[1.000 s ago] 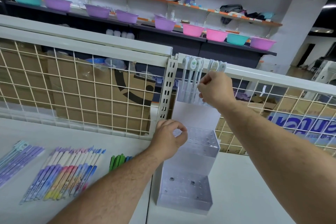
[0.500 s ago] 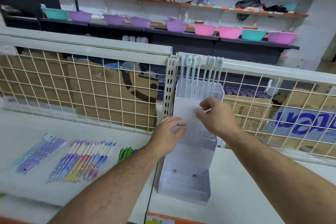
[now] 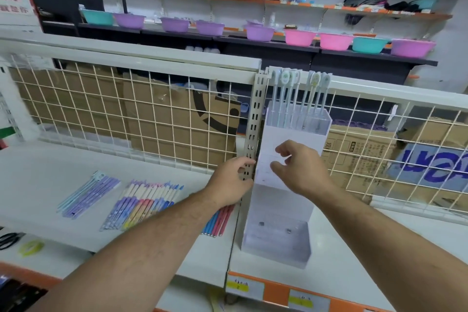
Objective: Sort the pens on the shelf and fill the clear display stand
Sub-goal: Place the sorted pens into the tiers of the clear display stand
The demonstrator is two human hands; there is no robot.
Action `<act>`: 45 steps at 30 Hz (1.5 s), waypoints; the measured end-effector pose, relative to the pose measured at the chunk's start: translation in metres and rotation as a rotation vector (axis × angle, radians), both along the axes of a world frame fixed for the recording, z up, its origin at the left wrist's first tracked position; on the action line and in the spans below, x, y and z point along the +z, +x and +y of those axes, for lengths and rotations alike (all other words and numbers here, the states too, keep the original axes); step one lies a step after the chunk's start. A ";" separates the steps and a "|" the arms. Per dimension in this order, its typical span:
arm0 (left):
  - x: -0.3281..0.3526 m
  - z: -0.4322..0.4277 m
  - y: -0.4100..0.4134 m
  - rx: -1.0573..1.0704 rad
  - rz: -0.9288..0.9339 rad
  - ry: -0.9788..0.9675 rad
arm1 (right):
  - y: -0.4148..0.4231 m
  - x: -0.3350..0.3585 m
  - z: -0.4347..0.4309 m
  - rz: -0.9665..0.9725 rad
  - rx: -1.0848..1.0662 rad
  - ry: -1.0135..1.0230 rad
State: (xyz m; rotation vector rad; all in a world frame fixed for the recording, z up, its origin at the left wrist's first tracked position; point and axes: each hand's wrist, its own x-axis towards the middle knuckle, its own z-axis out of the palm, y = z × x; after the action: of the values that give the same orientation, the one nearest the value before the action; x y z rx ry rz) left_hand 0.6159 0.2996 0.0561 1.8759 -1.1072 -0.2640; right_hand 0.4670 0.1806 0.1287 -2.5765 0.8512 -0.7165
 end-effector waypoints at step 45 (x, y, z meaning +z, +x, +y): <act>-0.099 0.292 0.332 0.471 -0.070 0.629 | 0.332 -0.113 0.254 0.264 0.227 0.237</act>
State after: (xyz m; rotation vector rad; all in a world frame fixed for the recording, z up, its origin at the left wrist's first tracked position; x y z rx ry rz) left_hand 0.9482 0.5912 -0.0425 2.6564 -0.6243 -0.2962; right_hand 0.7993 0.4345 0.0155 -2.5266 0.6561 -0.1989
